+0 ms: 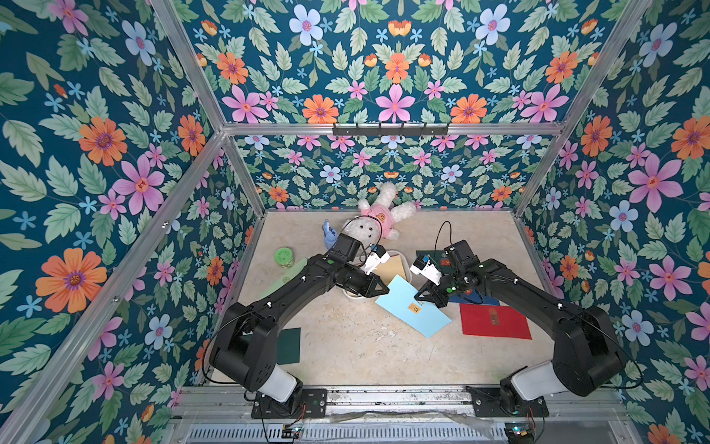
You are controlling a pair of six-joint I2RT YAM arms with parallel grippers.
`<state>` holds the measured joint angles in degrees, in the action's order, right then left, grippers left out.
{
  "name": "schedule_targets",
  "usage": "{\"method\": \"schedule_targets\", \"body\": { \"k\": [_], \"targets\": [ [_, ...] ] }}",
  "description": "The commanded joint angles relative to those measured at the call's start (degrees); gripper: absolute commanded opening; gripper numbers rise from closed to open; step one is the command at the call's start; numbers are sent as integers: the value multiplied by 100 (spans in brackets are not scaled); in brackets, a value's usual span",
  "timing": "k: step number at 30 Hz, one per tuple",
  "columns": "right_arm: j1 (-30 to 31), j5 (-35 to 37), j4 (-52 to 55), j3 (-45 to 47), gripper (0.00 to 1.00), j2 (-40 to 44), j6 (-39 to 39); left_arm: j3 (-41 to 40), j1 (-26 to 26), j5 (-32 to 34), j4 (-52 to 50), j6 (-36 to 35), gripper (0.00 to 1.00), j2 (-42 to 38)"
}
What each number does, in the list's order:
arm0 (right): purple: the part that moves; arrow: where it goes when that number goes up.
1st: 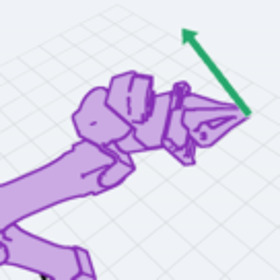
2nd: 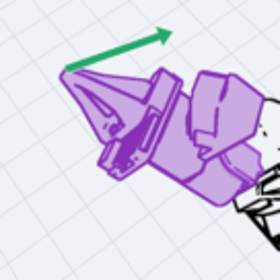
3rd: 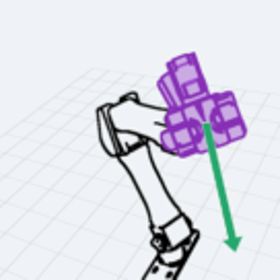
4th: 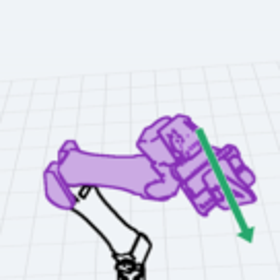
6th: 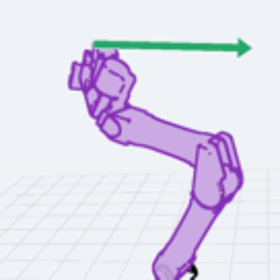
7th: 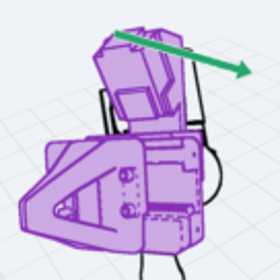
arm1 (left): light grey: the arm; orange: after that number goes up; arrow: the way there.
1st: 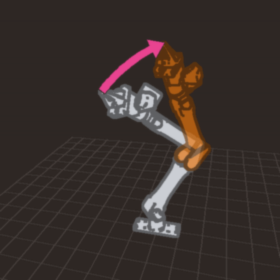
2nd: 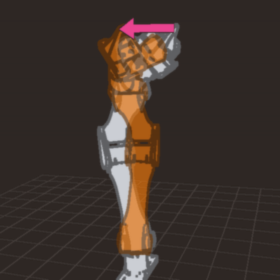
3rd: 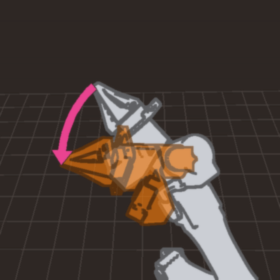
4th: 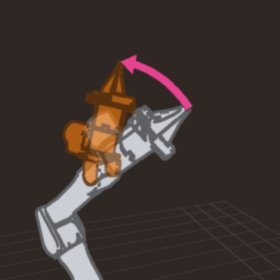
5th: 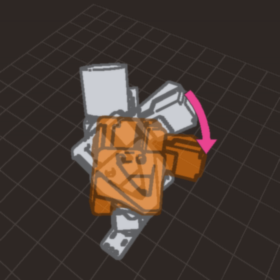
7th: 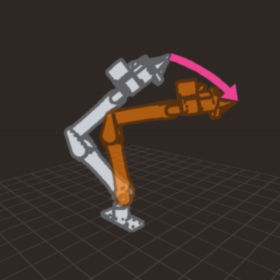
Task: Put the sealed envelopes into the storage box
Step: Pick up the envelope from the center of the board, then pick up the storage box at the center of the board.
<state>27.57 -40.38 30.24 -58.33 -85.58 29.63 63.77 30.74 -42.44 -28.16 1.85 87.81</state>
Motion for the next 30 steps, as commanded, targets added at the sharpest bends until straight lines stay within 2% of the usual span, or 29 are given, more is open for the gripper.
{"method": "schedule_targets", "body": {
  "k": [1, 3, 6, 10, 15, 20, 30],
  "targets": [
    [3, 21, 85, 12, 3, -13, -69, -11, -78, 1086, -66, 384, 25, -63],
    [7, 67, 71, 40, 2, 10, -101, 4, -166, 1734, -185, 681, 28, -146],
    [-2, 165, 86, 8, 2, 50, -152, -35, -297, 3070, -489, 1193, 32, -298],
    [5, 301, 165, -154, 2, 50, -201, -356, -571, 4003, -636, 1795, 37, -454],
    [4, 308, 226, -417, 2, -11, -248, -822, -785, 4174, -298, 2098, 37, -510],
    [48, 345, 234, -595, 2, -59, -276, -1030, -824, 3898, 230, 2226, 38, -417],
    [116, 417, 298, -792, 2, -254, -310, -806, -830, 3884, 364, 2468, 39, -470]
  ]
}}
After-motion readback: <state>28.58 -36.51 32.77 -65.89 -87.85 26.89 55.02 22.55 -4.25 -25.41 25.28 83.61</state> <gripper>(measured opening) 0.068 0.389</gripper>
